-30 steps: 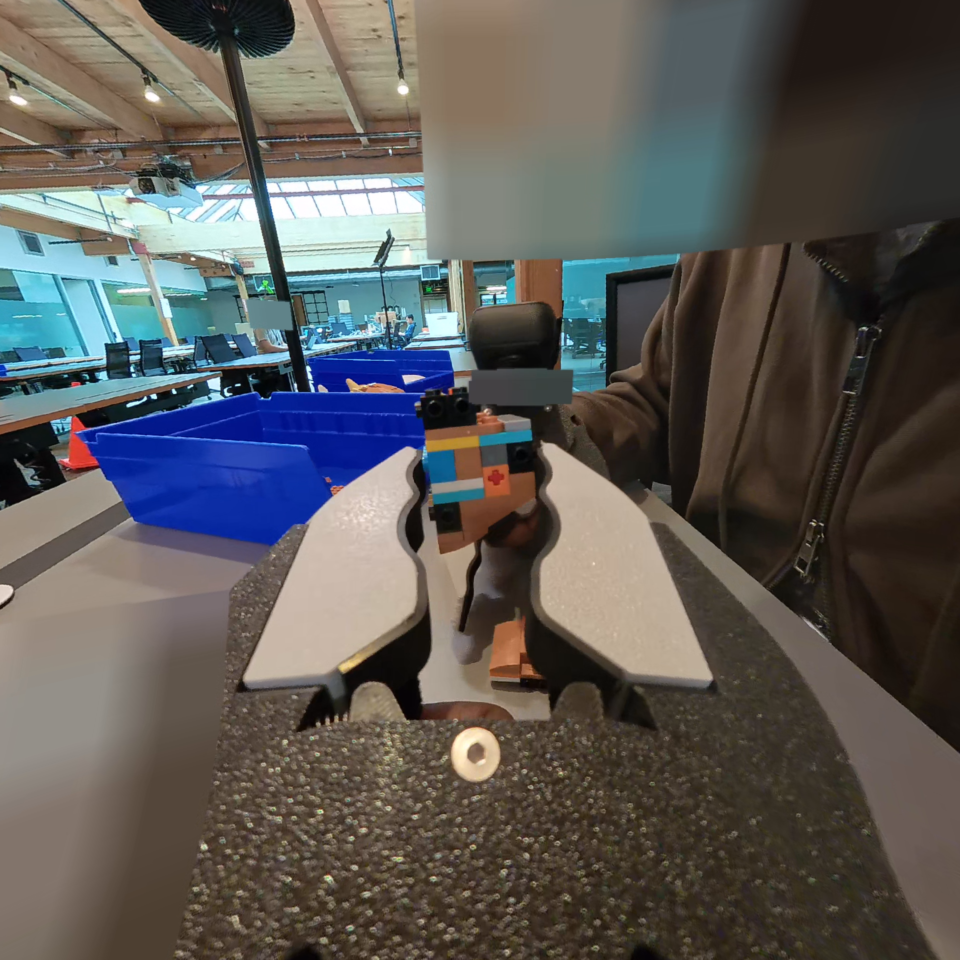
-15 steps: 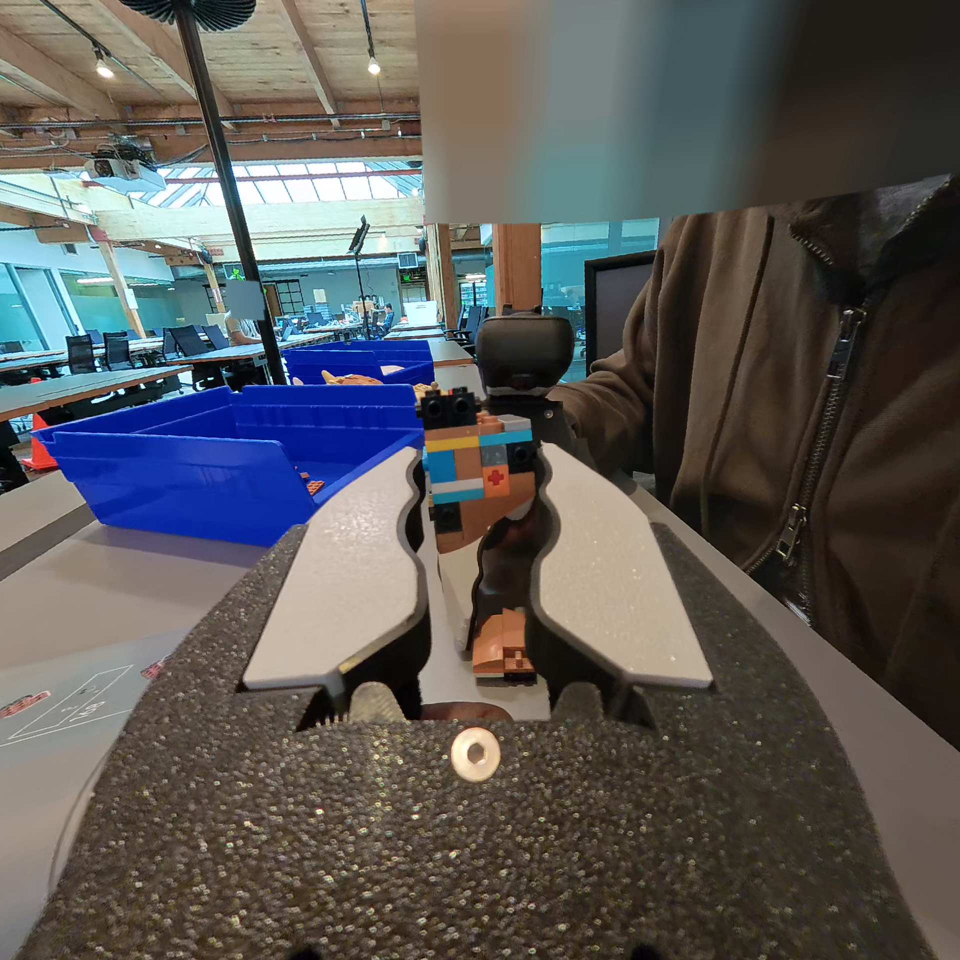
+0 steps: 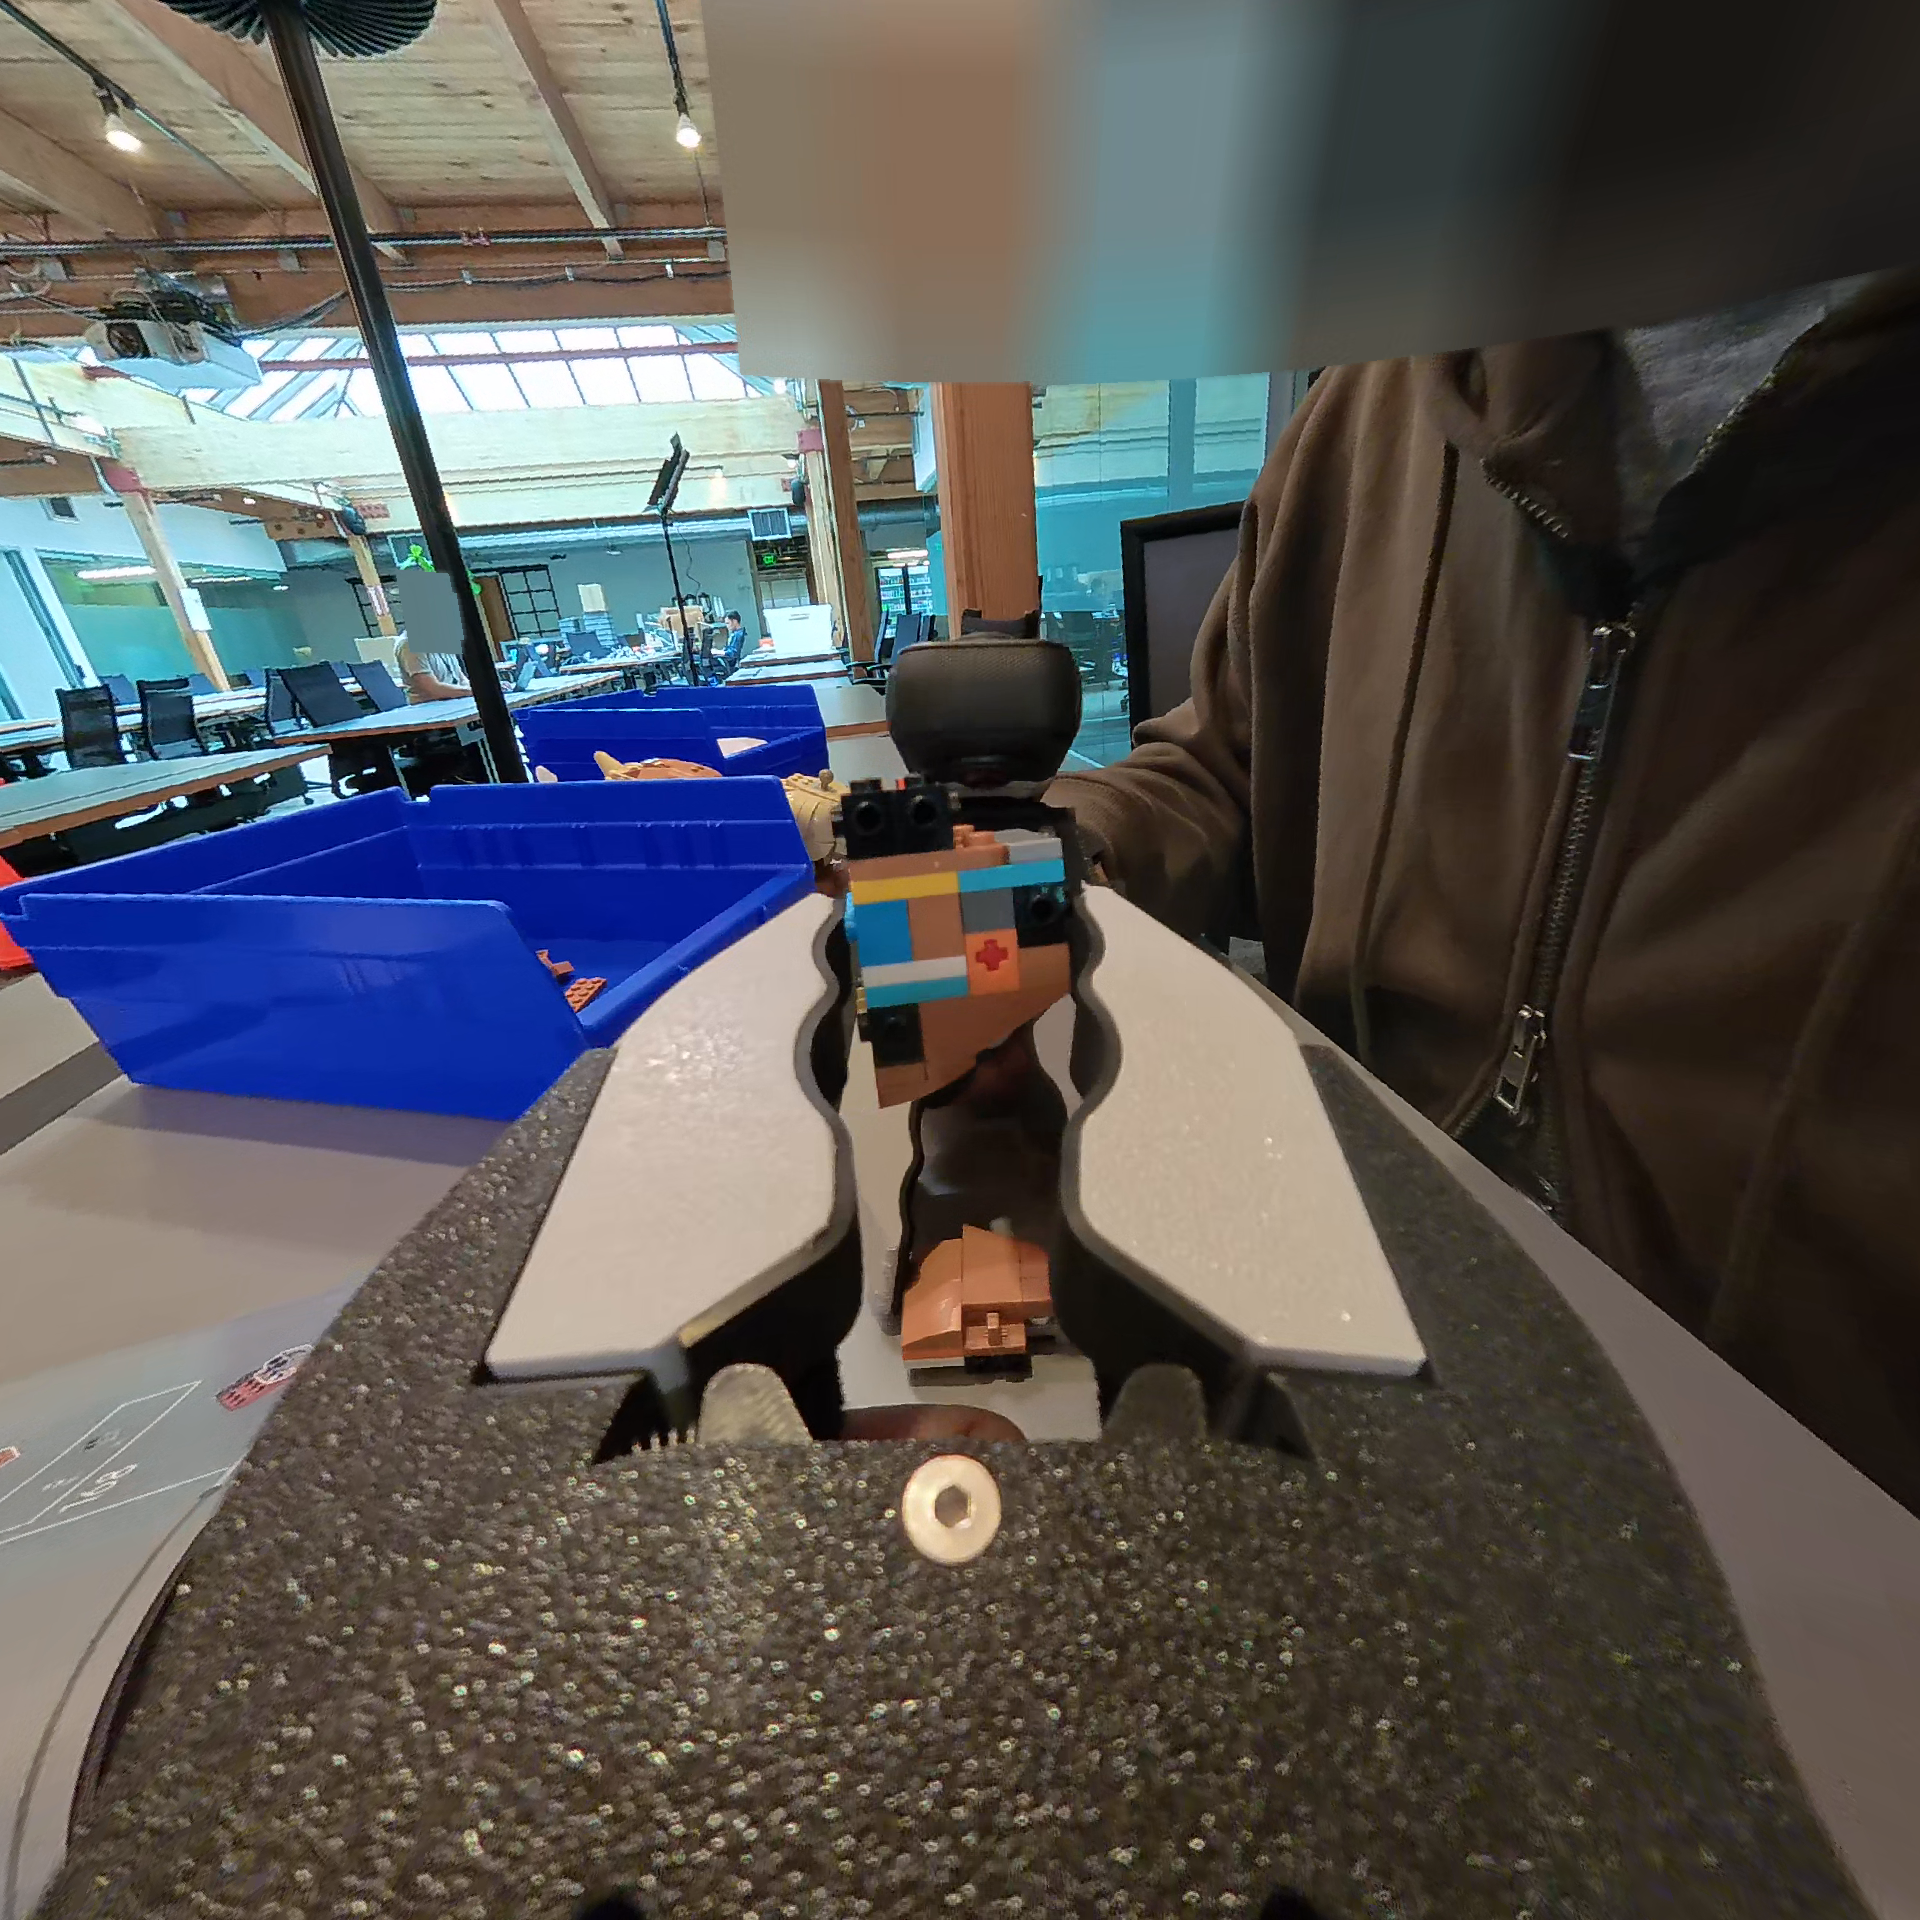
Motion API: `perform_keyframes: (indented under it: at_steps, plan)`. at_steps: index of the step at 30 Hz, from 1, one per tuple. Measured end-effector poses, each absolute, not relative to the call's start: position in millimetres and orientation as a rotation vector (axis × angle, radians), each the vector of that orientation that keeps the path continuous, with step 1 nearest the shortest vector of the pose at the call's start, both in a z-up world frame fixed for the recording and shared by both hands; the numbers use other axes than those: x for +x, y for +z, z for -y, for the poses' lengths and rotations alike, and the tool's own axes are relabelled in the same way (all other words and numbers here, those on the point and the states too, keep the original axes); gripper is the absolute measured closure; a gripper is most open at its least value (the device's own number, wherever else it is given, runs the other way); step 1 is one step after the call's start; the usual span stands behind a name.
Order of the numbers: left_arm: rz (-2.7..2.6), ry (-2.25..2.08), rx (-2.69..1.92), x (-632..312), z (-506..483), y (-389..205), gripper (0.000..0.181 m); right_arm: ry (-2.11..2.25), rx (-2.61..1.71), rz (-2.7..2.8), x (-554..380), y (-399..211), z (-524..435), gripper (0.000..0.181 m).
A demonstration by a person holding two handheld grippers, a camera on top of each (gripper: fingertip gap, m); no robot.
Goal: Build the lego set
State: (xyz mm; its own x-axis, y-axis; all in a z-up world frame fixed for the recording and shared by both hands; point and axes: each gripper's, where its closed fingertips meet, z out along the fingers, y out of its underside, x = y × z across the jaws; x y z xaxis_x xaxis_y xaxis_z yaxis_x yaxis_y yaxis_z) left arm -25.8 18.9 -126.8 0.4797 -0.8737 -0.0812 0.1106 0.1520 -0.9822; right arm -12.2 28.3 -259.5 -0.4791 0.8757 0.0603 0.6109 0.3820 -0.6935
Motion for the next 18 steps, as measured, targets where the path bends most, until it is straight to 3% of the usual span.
perform_keyframes:
  at_steps: [18]
  plan:
    - [-0.692,-0.839,-1.210,-37,-28,-119,0.141,1.066,-1.404,2.042,-23,-235,-45,0.129]
